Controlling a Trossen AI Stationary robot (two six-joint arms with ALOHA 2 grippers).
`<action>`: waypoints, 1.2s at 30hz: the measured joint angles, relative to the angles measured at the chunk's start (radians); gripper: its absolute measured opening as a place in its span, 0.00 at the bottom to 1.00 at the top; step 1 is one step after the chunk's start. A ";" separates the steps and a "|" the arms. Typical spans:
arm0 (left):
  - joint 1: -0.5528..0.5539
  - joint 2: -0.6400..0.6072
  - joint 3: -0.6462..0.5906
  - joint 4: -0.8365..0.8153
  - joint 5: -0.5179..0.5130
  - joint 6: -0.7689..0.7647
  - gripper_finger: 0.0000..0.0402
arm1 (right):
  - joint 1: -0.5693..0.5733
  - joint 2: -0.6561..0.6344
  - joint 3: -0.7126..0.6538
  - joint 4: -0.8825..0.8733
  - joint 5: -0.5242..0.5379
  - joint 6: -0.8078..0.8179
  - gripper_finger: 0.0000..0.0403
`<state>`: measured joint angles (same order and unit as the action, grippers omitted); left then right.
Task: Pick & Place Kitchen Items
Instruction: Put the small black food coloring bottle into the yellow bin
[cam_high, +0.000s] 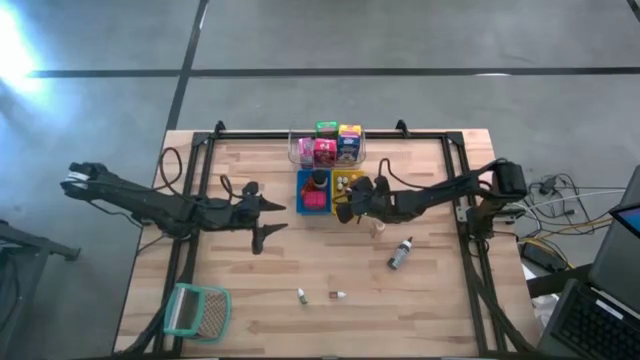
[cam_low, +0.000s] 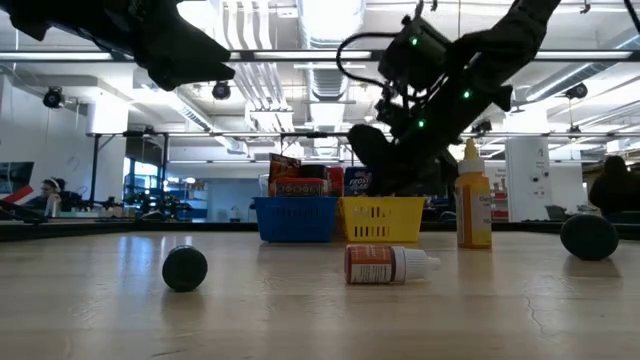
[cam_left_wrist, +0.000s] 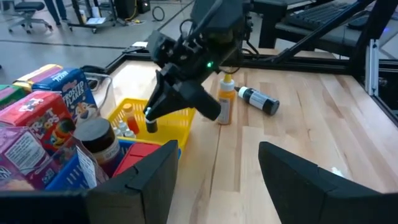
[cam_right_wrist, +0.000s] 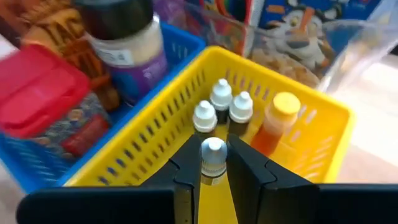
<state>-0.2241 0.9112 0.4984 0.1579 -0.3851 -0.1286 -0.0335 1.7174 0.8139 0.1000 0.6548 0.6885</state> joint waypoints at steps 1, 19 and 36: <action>0.000 0.000 0.000 0.000 0.000 0.000 0.57 | -0.004 0.008 0.000 0.001 0.000 0.006 0.13; 0.000 0.000 0.000 -0.001 -0.002 0.008 0.57 | -0.054 0.108 0.029 0.050 0.000 -0.008 0.13; 0.000 -0.001 0.000 -0.002 -0.002 0.009 0.57 | -0.067 0.111 0.034 0.038 -0.001 -0.011 0.20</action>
<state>-0.2241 0.9104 0.4984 0.1561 -0.3870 -0.1196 -0.1001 1.8282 0.8478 0.1375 0.6543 0.6775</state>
